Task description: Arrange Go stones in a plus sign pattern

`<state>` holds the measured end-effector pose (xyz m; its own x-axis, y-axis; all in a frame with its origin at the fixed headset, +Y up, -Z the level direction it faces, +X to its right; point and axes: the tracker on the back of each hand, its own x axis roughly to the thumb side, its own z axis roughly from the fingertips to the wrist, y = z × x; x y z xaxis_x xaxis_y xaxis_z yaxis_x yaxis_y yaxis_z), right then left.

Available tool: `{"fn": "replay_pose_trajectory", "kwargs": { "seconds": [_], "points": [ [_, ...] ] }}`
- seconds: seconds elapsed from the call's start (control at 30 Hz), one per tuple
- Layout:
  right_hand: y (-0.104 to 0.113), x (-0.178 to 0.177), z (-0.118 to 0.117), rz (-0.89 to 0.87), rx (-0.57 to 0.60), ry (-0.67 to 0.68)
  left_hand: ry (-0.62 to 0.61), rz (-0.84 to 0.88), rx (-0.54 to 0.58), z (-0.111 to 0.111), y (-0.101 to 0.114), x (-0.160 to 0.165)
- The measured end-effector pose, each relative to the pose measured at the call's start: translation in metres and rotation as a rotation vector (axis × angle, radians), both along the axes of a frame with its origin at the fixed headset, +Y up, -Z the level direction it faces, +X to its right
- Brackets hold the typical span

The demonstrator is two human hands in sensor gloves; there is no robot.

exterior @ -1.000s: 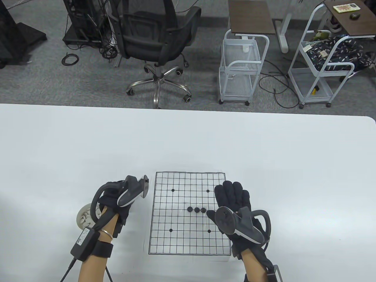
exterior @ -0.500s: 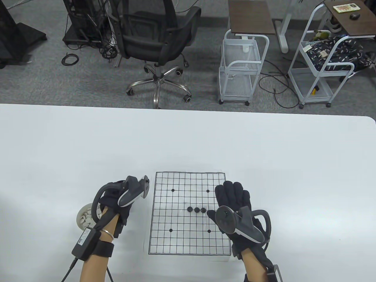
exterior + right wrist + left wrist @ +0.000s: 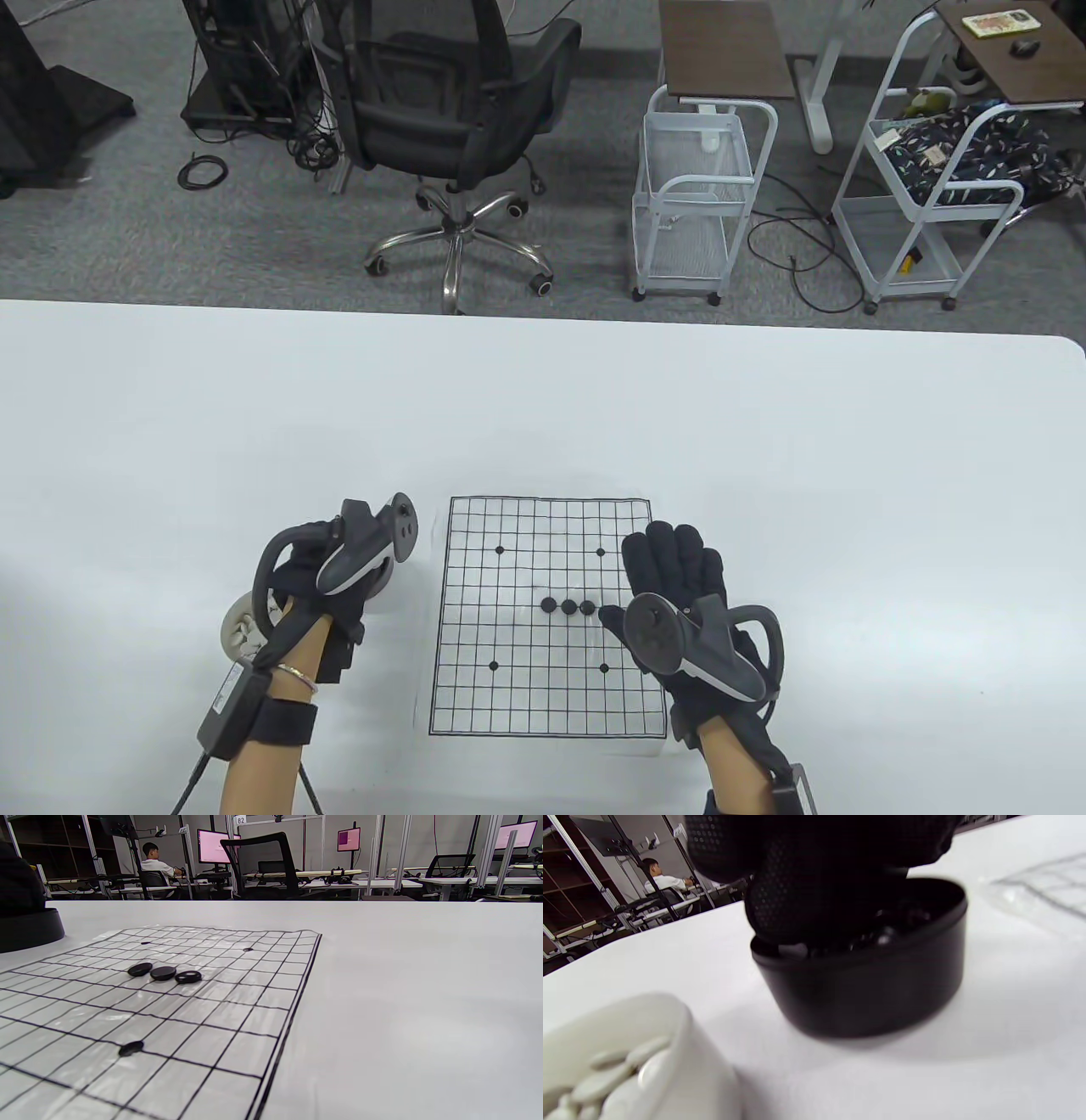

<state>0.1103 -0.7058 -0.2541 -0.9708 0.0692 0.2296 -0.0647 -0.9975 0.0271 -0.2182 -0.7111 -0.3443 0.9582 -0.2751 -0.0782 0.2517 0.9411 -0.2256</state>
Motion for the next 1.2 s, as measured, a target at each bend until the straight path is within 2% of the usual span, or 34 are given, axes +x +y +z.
{"fn": "replay_pose_trajectory", "kwargs": {
  "seconds": [0.1, 0.2, 0.3, 0.4, 0.53, 0.73, 1.0, 1.2],
  "points": [
    [0.000, 0.000, 0.000, 0.000, 0.002, 0.001, -0.095, 0.142, 0.068, 0.008, 0.015, 0.013],
    [0.000, 0.000, 0.000, 0.002, 0.003, 0.001, -0.206, 0.331, 0.056, 0.012, 0.019, 0.031],
    [0.000, 0.000, 0.000, 0.002, 0.002, 0.001, -0.298, 0.533, -0.031, 0.013, 0.010, 0.060],
    [0.000, 0.000, 0.000, 0.000, 0.001, 0.001, -0.338, 0.621, -0.110, 0.011, -0.006, 0.086],
    [-0.001, 0.000, 0.000, 0.003, 0.000, 0.001, -0.314, 0.530, -0.146, 0.008, -0.025, 0.110],
    [-0.001, 0.000, 0.000, 0.006, 0.000, 0.002, -0.258, 0.493, -0.163, 0.007, -0.041, 0.115],
    [-0.001, 0.000, 0.000, 0.008, -0.001, 0.002, -0.261, 0.530, -0.166, 0.008, -0.046, 0.116],
    [-0.001, 0.000, 0.000, 0.009, -0.003, 0.002, -0.279, 0.470, -0.152, 0.010, -0.048, 0.121]
  ]
}}
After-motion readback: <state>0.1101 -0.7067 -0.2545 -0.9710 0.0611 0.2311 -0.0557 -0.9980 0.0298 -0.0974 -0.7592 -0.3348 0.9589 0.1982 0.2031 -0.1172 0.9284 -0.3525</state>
